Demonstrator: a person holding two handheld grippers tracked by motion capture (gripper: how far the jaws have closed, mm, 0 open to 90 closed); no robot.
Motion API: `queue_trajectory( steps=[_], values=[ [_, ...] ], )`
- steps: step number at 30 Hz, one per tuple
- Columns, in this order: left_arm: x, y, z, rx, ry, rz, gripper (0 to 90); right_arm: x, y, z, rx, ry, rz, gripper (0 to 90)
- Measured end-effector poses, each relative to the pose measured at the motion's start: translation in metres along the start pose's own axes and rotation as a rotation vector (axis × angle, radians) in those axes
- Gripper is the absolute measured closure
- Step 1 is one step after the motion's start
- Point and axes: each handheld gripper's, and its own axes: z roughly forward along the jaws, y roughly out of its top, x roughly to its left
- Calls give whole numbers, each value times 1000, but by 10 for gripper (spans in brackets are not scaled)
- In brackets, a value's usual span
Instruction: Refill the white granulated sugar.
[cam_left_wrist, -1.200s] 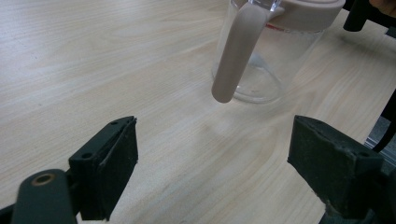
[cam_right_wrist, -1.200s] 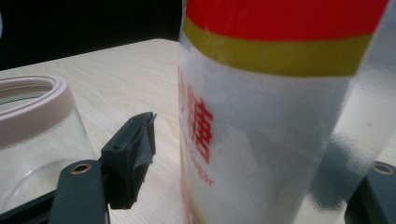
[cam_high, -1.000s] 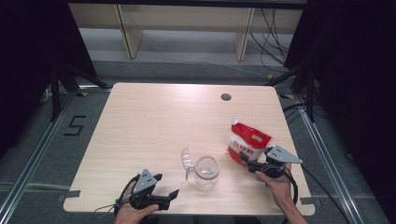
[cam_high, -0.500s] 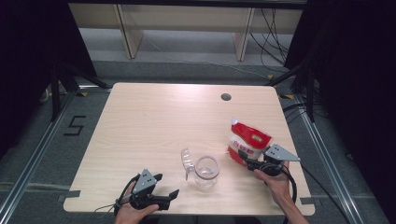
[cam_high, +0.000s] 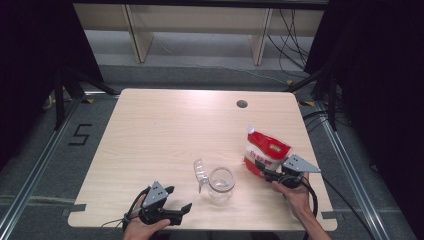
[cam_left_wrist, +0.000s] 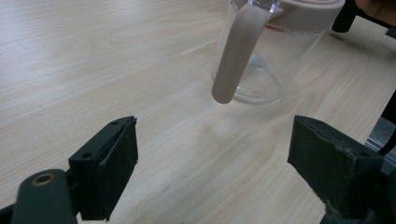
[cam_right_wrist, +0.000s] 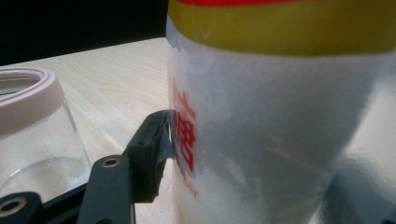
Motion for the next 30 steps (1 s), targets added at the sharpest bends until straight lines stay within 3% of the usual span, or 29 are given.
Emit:
queue_trajectory(
  steps=[1,3,5,7,8,10,11,13,14,17,23,27,28,30],
  values=[
    [1,0,-1,6,-1,21,153,0,0,0,2,1,-1,424],
    [1,0,-1,7,2,24,153,-2,0,3,-23,14,-35,427],
    [1,0,0,-2,-3,13,154,-2,0,3,-33,-7,-37,432],
    [2,0,0,10,-5,29,154,-3,0,3,-29,8,-34,432],
    [0,-1,0,7,-2,9,154,-2,0,3,-21,5,-35,432],
    [1,0,0,0,-5,17,154,1,-1,2,2,8,6,432],
    [1,0,0,8,-6,20,154,-4,0,5,-19,13,-55,432],
    [1,-1,0,10,-4,11,153,-4,0,5,-18,6,-69,431],
    [1,-1,0,7,-8,14,154,-1,-1,4,2,6,-12,433],
    [0,-1,1,8,-6,6,154,-4,-1,6,-16,13,-39,435],
    [1,-1,1,3,-9,-4,154,-2,-1,6,-17,5,-24,439],
    [1,0,1,6,-13,0,154,-4,-1,6,-11,1,-39,459],
    [1,-1,1,9,-13,2,154,-5,-1,7,-35,-3,-45,464],
    [1,-1,0,13,-12,7,154,-3,-1,6,-16,-2,-24,474]
  ],
)
